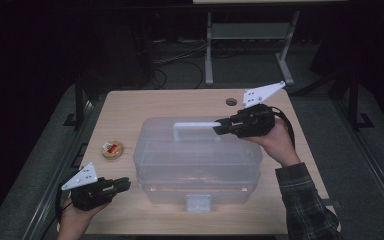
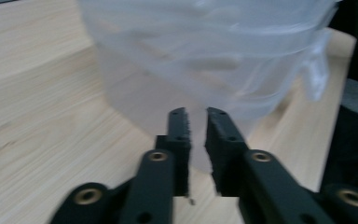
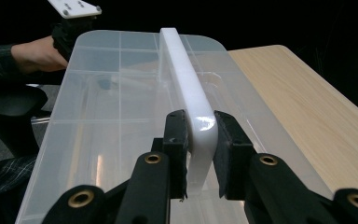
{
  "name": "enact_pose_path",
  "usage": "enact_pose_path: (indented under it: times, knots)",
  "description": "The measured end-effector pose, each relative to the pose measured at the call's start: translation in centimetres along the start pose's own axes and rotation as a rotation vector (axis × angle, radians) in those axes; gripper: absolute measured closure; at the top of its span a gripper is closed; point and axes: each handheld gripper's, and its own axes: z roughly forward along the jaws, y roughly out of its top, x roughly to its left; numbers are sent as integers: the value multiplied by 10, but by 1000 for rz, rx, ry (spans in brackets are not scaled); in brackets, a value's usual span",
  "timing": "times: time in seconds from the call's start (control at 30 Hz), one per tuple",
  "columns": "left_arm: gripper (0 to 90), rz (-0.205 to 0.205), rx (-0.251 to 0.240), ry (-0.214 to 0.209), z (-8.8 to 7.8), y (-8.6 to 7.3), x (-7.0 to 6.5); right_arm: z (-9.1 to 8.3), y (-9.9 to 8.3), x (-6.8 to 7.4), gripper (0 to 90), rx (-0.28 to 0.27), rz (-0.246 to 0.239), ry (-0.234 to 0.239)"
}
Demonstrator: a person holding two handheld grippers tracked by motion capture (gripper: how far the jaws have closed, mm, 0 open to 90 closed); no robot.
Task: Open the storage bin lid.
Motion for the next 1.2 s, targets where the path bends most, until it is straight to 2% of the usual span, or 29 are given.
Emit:
enact_pose_path:
  times: [0.07, 0.1, 0.37, 0.67, 0.87, 1.1, 1.2]
  knots:
    - [886, 15, -5, -28, 1, 6, -7, 0, 1, -1, 759, 2, 1, 0]
    - [897, 15, -5, -28, 1, 6, -7, 0, 1, -1, 759, 2, 1, 0]
    - [898, 48, -17, -54, 13, 14, -18, 0, 2, -3, 759, 3, 6, 2]
    - [899, 53, -57, -60, 16, 20, -22, 0, 3, -4, 759, 7, 9, 8]
    - [899, 63, -62, -50, 15, 21, -23, -1, 2, -5, 758, 7, 15, 8]
    - [900, 57, -70, -56, 14, 22, -22, -1, 0, -5, 751, -13, 18, 6]
    - [900, 60, -76, -53, 13, 23, -22, 0, 0, -4, 741, -17, 12, -10]
